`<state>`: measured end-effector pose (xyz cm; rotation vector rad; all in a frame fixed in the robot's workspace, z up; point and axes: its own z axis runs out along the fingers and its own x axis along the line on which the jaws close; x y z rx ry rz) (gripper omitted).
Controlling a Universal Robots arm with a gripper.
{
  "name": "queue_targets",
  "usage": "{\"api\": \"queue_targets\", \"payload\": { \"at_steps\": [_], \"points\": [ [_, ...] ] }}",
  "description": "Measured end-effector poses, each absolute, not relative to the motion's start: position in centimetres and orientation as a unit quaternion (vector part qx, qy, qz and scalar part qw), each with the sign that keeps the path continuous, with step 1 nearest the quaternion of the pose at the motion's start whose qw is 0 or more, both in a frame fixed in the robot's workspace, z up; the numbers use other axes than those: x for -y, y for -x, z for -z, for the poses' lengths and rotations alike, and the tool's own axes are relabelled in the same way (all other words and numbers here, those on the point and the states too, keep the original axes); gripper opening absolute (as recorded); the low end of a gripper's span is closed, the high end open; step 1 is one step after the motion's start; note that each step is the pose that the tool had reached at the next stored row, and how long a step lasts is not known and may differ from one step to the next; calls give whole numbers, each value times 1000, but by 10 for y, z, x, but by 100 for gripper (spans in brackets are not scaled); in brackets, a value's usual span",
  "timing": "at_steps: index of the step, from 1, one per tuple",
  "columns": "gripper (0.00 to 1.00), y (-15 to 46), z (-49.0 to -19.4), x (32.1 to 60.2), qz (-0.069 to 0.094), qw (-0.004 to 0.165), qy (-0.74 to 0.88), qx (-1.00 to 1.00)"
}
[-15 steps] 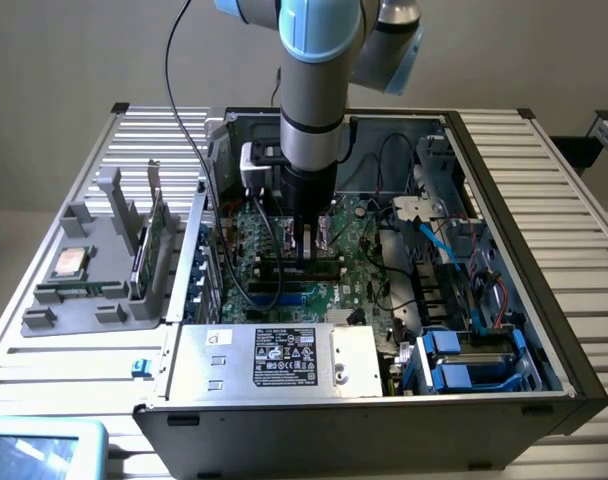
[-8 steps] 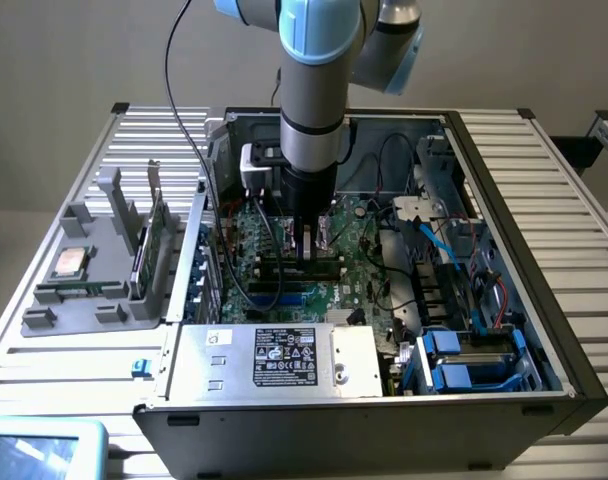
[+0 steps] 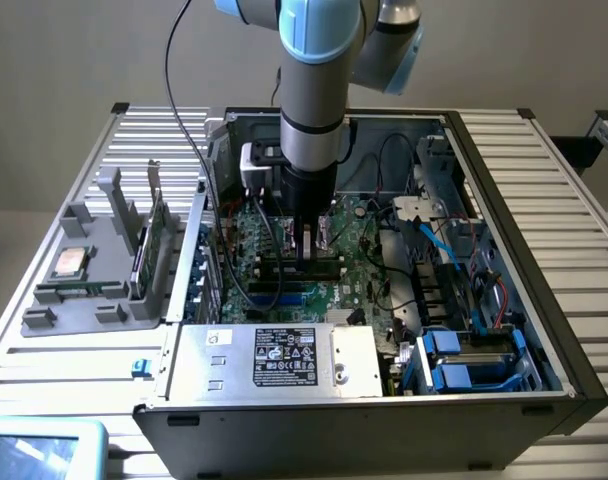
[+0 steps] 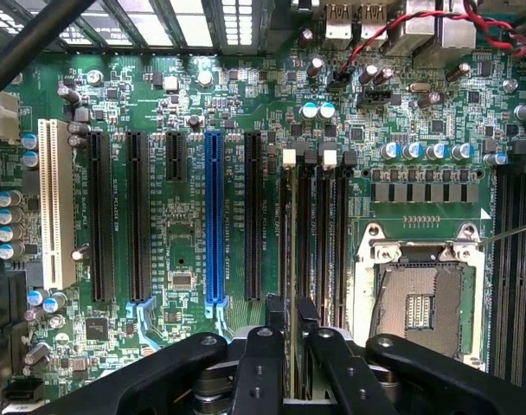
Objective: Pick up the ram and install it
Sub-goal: 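Insert the ram into the slot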
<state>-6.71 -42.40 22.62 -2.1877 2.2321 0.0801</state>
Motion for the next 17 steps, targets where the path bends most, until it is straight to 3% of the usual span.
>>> {"api": "queue_targets", "payload": {
  "at_steps": [17],
  "points": [
    [20, 67, -223, 424, -24, 9, 700, -714]
  ]
}}
